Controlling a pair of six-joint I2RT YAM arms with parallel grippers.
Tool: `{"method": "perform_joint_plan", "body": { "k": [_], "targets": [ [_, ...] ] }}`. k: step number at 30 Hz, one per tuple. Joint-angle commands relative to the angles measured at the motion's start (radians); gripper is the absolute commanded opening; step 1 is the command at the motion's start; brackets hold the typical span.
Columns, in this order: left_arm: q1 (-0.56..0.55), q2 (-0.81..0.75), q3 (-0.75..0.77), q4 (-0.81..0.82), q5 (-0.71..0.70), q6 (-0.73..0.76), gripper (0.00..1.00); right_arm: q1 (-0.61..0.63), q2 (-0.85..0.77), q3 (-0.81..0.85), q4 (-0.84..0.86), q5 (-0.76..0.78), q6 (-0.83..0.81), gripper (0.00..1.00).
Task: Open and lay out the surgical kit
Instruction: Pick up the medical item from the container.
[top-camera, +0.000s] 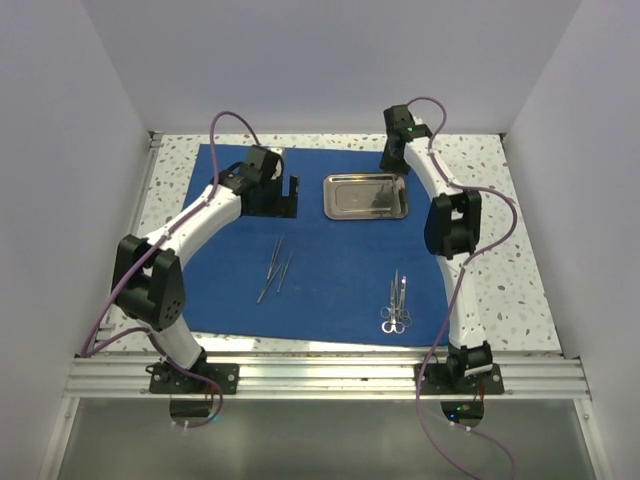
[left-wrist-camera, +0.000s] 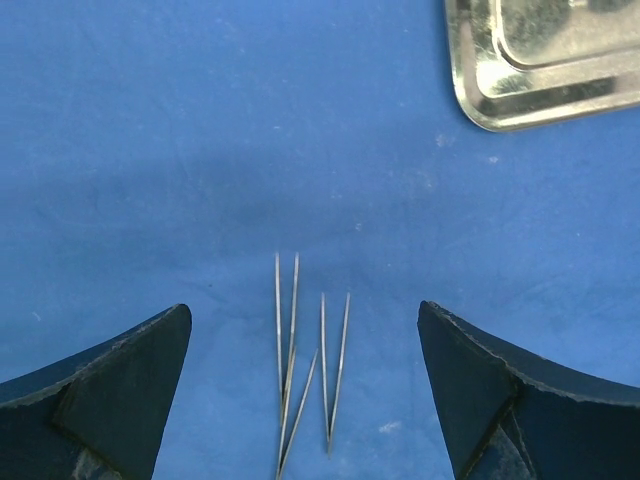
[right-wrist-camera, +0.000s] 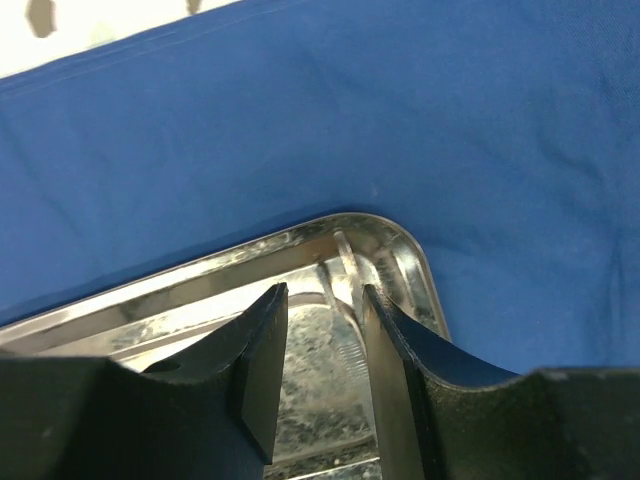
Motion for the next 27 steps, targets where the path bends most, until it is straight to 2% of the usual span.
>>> {"method": "perform_joint_plan", "body": {
  "k": [1,13,17,21,22,24,25,27],
  "targets": [
    [0.029,-0.008,-0.003,-0.012,-0.012,0.0,0.99,-0.015,0.018,0.055,-0.012,0.0,-0.001,0.4],
    [0.06,0.056,0.029,-0.023,-0.007,0.013,0.99,-0.028,0.107,0.063,0.005,-0.01,0.012,0.4],
    [0.065,0.062,0.025,-0.023,-0.013,0.014,0.99,-0.037,0.124,0.071,0.002,-0.007,0.012,0.37],
    [0.072,0.067,0.023,-0.027,-0.015,0.013,0.98,-0.046,0.127,0.048,0.002,-0.016,0.011,0.21],
    [0.072,0.067,0.023,-0.027,-0.015,0.013,0.98,-0.046,0.127,0.034,0.002,-0.015,0.006,0.12],
    [0.075,0.069,0.02,-0.027,-0.015,0.011,0.98,-0.046,0.128,0.025,0.001,-0.019,0.0,0.03],
    [0.077,0.069,0.017,-0.026,-0.015,0.011,0.98,-0.046,0.128,0.017,-0.003,-0.022,-0.004,0.0],
    [0.077,0.069,0.016,-0.029,-0.013,0.01,0.98,-0.046,0.127,0.008,-0.003,-0.026,-0.009,0.0]
  ]
}}
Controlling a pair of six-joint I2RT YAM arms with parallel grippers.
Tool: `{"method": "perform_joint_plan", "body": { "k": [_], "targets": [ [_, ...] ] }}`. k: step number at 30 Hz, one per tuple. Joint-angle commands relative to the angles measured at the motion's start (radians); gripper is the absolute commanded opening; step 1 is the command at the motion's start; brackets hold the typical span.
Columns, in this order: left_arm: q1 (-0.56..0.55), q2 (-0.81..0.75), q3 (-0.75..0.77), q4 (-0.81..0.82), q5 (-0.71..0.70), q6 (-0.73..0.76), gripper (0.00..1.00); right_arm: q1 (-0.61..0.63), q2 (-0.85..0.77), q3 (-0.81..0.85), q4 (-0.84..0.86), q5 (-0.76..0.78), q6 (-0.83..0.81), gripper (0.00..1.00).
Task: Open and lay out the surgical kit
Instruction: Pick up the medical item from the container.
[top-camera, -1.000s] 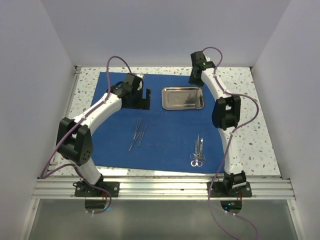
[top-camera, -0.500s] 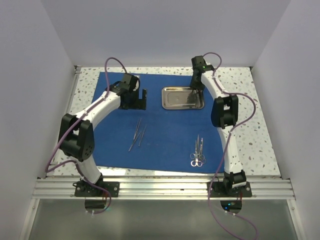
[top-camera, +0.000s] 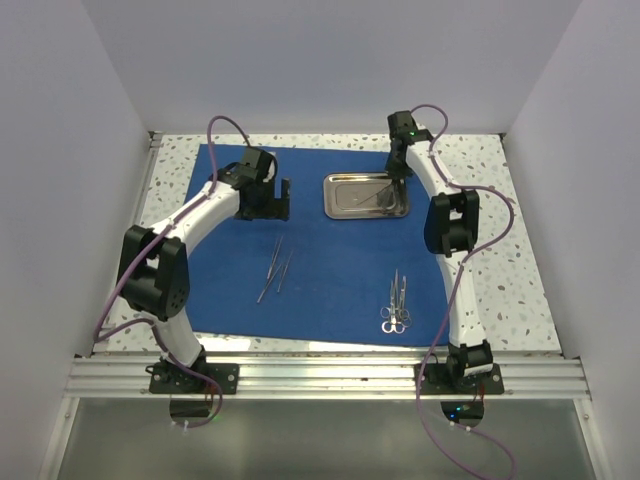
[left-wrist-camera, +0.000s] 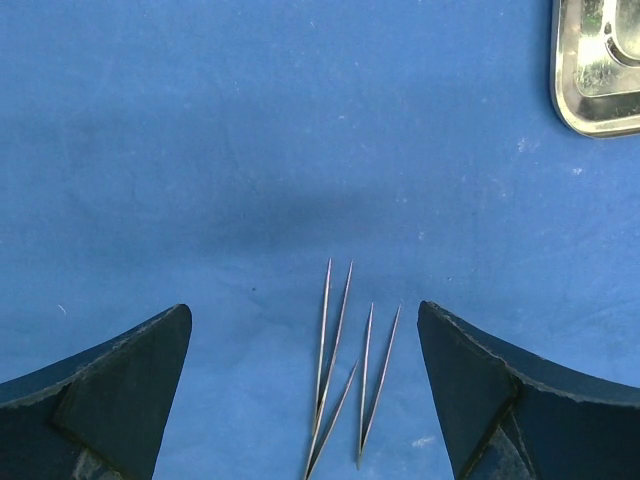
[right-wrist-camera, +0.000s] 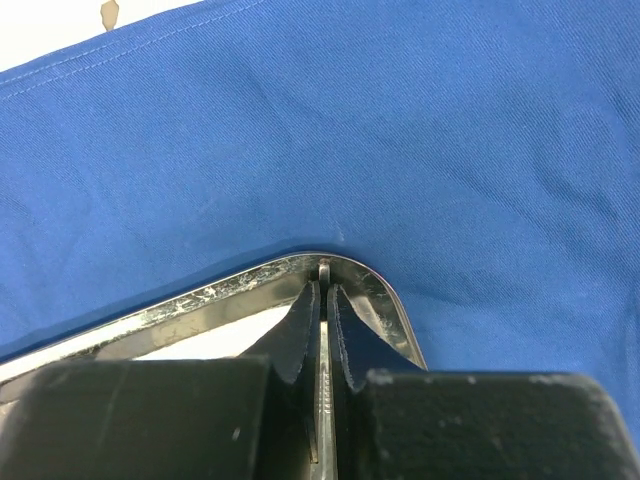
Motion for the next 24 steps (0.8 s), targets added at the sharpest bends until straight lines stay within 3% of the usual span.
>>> {"method": "perform_joint_plan", "body": {
  "k": [1,14,24],
  "targets": [
    [0.01,0.004,0.015,-0.006,-0.011,0.009,0.98,-0.009,0.024,-0.032,-0.003,-0.019,-0.017,0.0],
    [0.01,-0.062,-0.034,0.025,0.007,-0.011,0.98,-0.009,-0.149,0.017,-0.011,-0.029,-0.036,0.0],
    [0.01,-0.137,-0.104,0.063,0.026,-0.026,0.98,0.0,-0.349,-0.045,-0.032,-0.044,-0.019,0.0]
  ]
}}
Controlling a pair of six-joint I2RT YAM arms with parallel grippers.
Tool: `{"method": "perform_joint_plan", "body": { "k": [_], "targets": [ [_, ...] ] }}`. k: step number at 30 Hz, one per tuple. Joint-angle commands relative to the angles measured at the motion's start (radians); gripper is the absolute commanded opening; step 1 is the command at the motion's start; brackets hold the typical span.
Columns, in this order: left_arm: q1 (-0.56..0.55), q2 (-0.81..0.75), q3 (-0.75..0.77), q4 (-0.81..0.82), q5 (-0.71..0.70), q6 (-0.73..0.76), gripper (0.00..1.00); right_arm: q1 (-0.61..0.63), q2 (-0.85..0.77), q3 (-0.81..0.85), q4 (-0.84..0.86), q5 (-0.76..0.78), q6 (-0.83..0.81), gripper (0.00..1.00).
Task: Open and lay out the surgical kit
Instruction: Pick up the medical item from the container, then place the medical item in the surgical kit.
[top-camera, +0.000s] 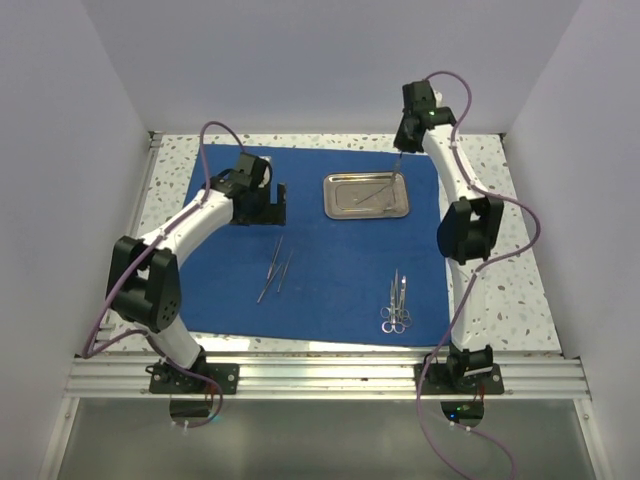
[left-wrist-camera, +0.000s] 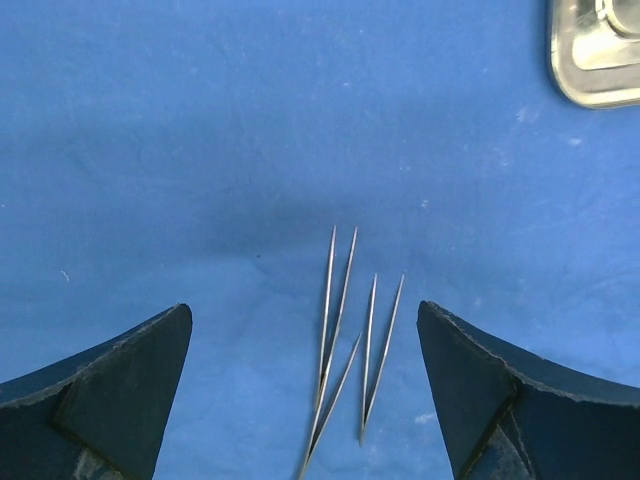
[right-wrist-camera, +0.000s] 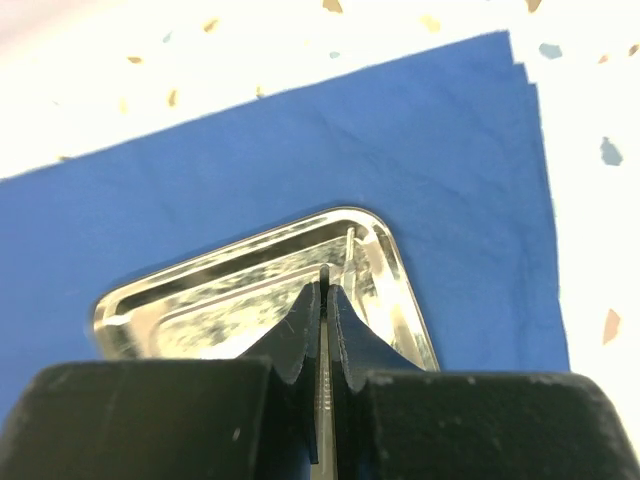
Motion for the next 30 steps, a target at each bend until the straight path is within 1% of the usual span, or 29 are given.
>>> {"method": "perform_joint_plan", "body": {
  "k": [1,5,7,11,13,14,16,17,23,30],
  "targets": [
    [0.007,-0.069,-0.019,0.052,0.019,-0.018,0.98,0.008,-0.152,-0.023,-0.011,-0.028,-0.001,0.0],
    [0.007,-0.092,-0.042,0.064,0.026,-0.017,0.98,0.037,-0.236,-0.113,0.0,-0.034,0.013,0.0],
    [0.007,-0.106,-0.05,0.07,0.026,-0.014,0.98,0.051,-0.27,-0.19,0.017,-0.041,0.033,0.0],
    [0.007,-0.129,-0.082,0.083,0.033,-0.014,0.98,0.13,-0.37,-0.36,0.051,-0.054,0.061,0.0],
    [0.007,-0.143,-0.093,0.092,0.035,-0.014,0.98,0.164,-0.397,-0.415,0.067,-0.057,0.084,0.0],
    [0.007,-0.146,-0.102,0.09,0.038,-0.014,0.98,0.199,-0.425,-0.476,0.075,-0.061,0.108,0.0],
    [0.007,-0.155,-0.112,0.092,0.038,-0.014,0.98,0.23,-0.451,-0.543,0.106,-0.084,0.137,0.0],
    [0.007,-0.158,-0.116,0.092,0.036,-0.012,0.98,0.259,-0.48,-0.611,0.115,-0.092,0.165,0.0],
    [0.007,-0.18,-0.131,0.095,0.032,-0.005,0.98,0.35,-0.555,-0.857,0.176,-0.152,0.248,0.0],
    [0.007,-0.183,-0.142,0.109,0.033,-0.003,0.98,0.456,-0.592,-1.048,0.254,-0.216,0.332,0.0]
  ]
}}
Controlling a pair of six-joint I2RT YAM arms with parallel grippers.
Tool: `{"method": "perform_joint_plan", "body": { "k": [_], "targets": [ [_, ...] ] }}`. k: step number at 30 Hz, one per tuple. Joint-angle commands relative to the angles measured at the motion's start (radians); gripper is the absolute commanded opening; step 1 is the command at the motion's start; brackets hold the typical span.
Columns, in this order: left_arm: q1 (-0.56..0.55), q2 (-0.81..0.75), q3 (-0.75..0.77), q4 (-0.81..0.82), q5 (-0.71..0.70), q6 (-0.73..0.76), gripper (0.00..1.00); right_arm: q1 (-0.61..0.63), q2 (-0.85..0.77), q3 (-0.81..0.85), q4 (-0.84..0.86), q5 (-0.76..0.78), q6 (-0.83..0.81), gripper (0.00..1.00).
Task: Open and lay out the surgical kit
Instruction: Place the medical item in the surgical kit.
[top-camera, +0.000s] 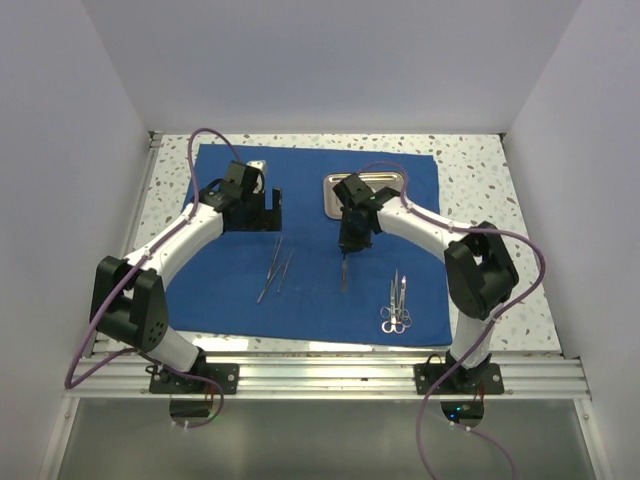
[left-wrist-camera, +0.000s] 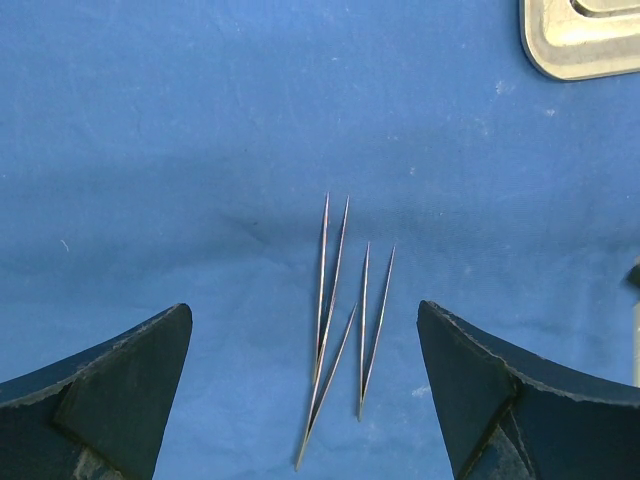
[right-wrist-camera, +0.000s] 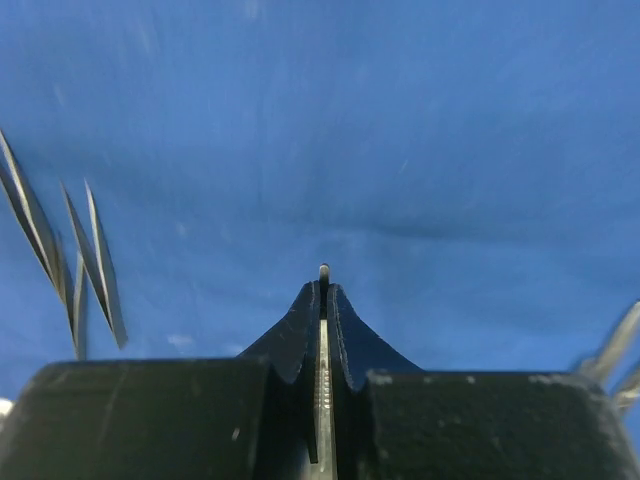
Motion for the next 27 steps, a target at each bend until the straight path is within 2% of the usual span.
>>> {"method": "perform_joint_plan", "body": {
  "k": [1,8,9,11,13,14,15,17,22,27],
  "targets": [
    [0.006,-0.035,-0.017,0.055,0.011,-0.003,0.98,0.05,-0.046,-0.057,0.077,-0.049,0.075,0.0],
    [0.006,-0.035,-0.014,0.057,0.012,-0.003,0.98,0.069,-0.018,-0.071,0.049,-0.021,0.064,0.0],
    [0.006,-0.036,-0.014,0.057,0.014,-0.003,0.98,0.068,-0.015,-0.067,0.03,-0.009,0.064,0.18],
    [0.006,-0.041,-0.02,0.057,0.015,-0.003,0.98,0.069,-0.027,-0.064,0.014,0.017,0.063,0.44],
    [0.006,-0.044,-0.026,0.058,0.015,-0.003,0.98,0.068,-0.041,-0.06,-0.004,0.034,0.061,0.54],
    [0.006,-0.045,-0.027,0.06,0.015,-0.003,0.98,0.067,-0.05,-0.055,-0.013,0.042,0.055,0.63],
    [0.006,-0.047,-0.029,0.063,0.014,-0.003,0.98,0.069,-0.052,-0.046,-0.035,0.058,0.051,0.66],
    [0.006,-0.048,-0.033,0.065,0.017,-0.005,0.98,0.068,-0.061,-0.022,-0.053,0.072,0.038,0.7],
    [0.006,-0.053,-0.033,0.065,0.017,-0.008,0.98,0.04,-0.066,0.095,-0.112,0.172,-0.018,0.7],
    [0.006,-0.053,-0.04,0.058,0.015,-0.006,0.98,-0.116,0.008,0.228,-0.112,0.15,-0.055,0.68]
  ]
}}
